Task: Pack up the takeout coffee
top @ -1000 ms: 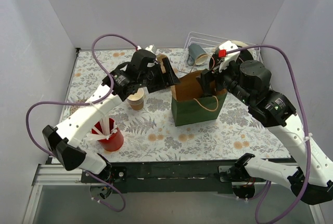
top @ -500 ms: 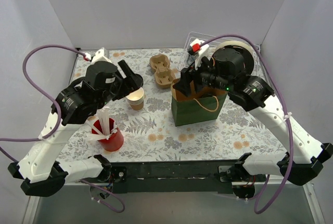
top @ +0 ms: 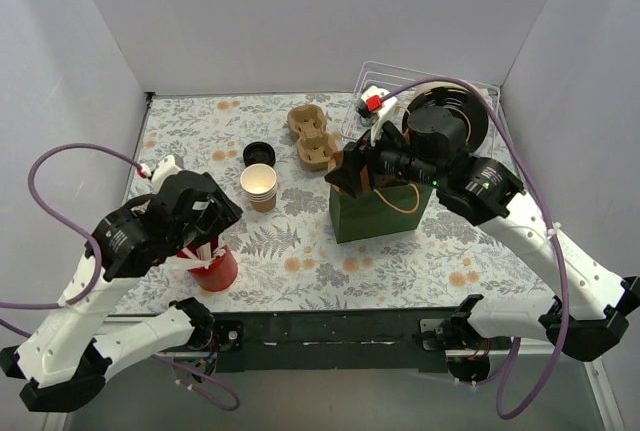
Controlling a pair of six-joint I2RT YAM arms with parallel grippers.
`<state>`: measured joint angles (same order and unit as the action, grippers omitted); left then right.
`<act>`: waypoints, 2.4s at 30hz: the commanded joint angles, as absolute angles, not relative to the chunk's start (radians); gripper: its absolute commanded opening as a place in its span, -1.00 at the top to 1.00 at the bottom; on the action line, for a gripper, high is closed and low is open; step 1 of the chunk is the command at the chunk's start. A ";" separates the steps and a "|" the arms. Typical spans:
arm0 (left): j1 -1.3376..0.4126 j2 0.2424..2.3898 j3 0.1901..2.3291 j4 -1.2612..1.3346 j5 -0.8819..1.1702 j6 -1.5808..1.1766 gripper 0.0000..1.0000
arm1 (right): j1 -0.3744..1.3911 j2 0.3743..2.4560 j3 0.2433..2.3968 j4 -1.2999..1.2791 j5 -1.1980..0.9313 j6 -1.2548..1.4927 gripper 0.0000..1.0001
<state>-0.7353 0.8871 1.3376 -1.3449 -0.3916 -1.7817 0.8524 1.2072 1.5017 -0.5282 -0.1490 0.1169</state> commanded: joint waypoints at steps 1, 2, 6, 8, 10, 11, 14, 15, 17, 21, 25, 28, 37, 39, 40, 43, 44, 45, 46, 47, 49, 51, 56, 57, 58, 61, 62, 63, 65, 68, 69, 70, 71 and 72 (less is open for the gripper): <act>-0.738 0.877 1.373 -1.385 -0.540 -1.792 -0.13 | 0.856 1.143 1.471 -0.509 -0.124 0.101 -0.52; -0.738 0.888 1.379 -1.384 -0.541 -1.745 -0.12 | 0.856 1.137 1.460 -0.512 -0.123 0.097 -0.52; -0.738 0.897 1.306 -1.384 -0.500 -1.755 -0.10 | 0.856 1.108 1.451 -0.523 -0.117 0.066 -0.54; -0.738 0.870 1.260 -1.385 -0.508 -1.787 -0.03 | 0.857 1.101 1.456 -0.537 -0.109 0.049 -0.54; -0.738 0.868 1.249 -1.384 -0.520 -1.781 0.02 | 0.857 1.097 1.462 -0.552 -0.092 0.046 -0.55; -0.738 0.876 1.249 -1.385 -0.526 -1.764 0.03 | 0.856 1.089 1.460 -0.555 -0.091 0.043 -0.55; -0.738 0.887 1.241 -1.384 -0.517 -1.733 0.08 | 0.856 1.085 1.447 -0.555 -0.087 0.046 -0.55; -0.738 0.882 1.239 -1.384 -0.505 -1.736 0.10 | 0.856 1.083 1.444 -0.557 -0.086 0.046 -0.55; -0.736 0.874 1.224 -1.384 -0.494 -1.741 0.14 | 0.856 1.085 1.443 -0.558 -0.084 0.049 -0.55; -0.736 0.848 1.190 -1.387 -0.483 -1.735 0.21 | 0.856 1.088 1.442 -0.552 -0.081 0.058 -0.55; -0.736 0.845 1.180 -1.385 -0.498 -1.701 0.21 | 0.856 1.091 1.447 -0.552 -0.080 0.061 -0.55; -0.735 0.851 1.180 -1.385 -0.506 -1.695 0.20 | 0.856 1.091 1.445 -0.552 -0.074 0.063 -0.55; -0.733 0.850 1.166 -1.385 -0.497 -1.683 0.46 | 0.856 1.083 1.436 -0.555 -0.064 0.069 -0.55; -0.733 0.848 1.161 -1.385 -0.491 -1.681 0.48 | 0.856 1.080 1.437 -0.555 -0.063 0.067 -0.55; -0.733 0.850 1.157 -1.385 -0.489 -1.681 0.47 | 0.856 1.080 1.437 -0.558 -0.063 0.069 -0.55; -0.732 0.851 1.143 -1.385 -0.497 -1.674 0.49 | 0.857 1.075 1.436 -0.561 -0.060 0.069 -0.55; -0.732 0.853 1.147 -1.385 -0.505 -1.672 0.50 | 0.856 1.074 1.436 -0.568 -0.058 0.069 -0.55; -0.732 0.854 1.149 -1.385 -0.517 -1.663 0.52 | 0.856 1.072 1.436 -0.571 -0.057 0.071 -0.55; -0.732 0.857 1.154 -1.385 -0.522 -1.658 0.57 | 0.856 1.069 1.434 -0.574 -0.054 0.075 -0.55; -0.732 0.862 1.161 -1.385 -0.525 -1.652 0.67 | 0.857 1.063 1.433 -0.577 -0.054 0.077 -0.55; -0.730 0.871 1.170 -1.385 -0.537 -1.632 0.80 | 0.857 1.054 1.425 -0.577 -0.049 0.080 -0.55; -0.730 0.874 1.189 -1.385 -0.549 -1.621 0.93 | 0.857 1.051 1.424 -0.575 -0.046 0.084 -0.55; -0.729 0.897 1.244 -1.385 -0.539 -1.588 1.00 | 0.856 1.055 1.439 -0.578 -0.046 0.081 -0.55; -0.729 0.900 1.270 -1.385 -0.534 -1.585 1.00 | 0.856 1.058 1.443 -0.580 -0.048 0.083 -0.55; -0.727 0.900 1.290 -1.385 -0.531 -1.580 1.00 | 0.856 1.063 1.448 -0.583 -0.049 0.078 -0.55; -0.727 0.910 1.360 -1.385 -0.519 -1.551 1.00 | 0.856 1.075 1.476 -0.594 -0.052 0.074 -0.55; -0.727 0.913 1.377 -1.385 -0.514 -1.540 1.00 | 0.856 1.078 1.483 -0.595 -0.052 0.069 -0.55; -0.726 0.916 1.396 -1.385 -0.509 -1.520 1.00 | 0.856 1.078 1.497 -0.600 -0.051 0.064 -0.55; -0.726 0.913 1.448 -1.384 -0.505 -1.505 1.00 | 0.856 1.088 1.514 -0.612 -0.048 0.060 -0.55; -0.726 0.916 1.575 -1.382 -0.499 -1.496 1.00 | 0.856 1.089 1.543 -0.614 -0.031 0.058 -0.55; -0.726 0.923 1.612 -1.381 -0.499 -1.493 1.00 | 0.856 1.088 1.555 -0.611 -0.011 0.064 -0.56; -0.726 0.926 1.659 -1.375 -0.496 -1.485 1.00 | 0.857 1.080 1.560 -0.606 -0.006 0.072 -0.55; -0.726 0.930 1.733 -1.365 -0.489 -1.471 1.00 | 0.856 1.075 1.565 -0.592 0.026 0.078 -0.55; -0.726 0.936 1.771 -1.344 -0.468 -1.454 1.00 | 0.856 1.065 1.568 -0.583 0.058 0.092 -0.55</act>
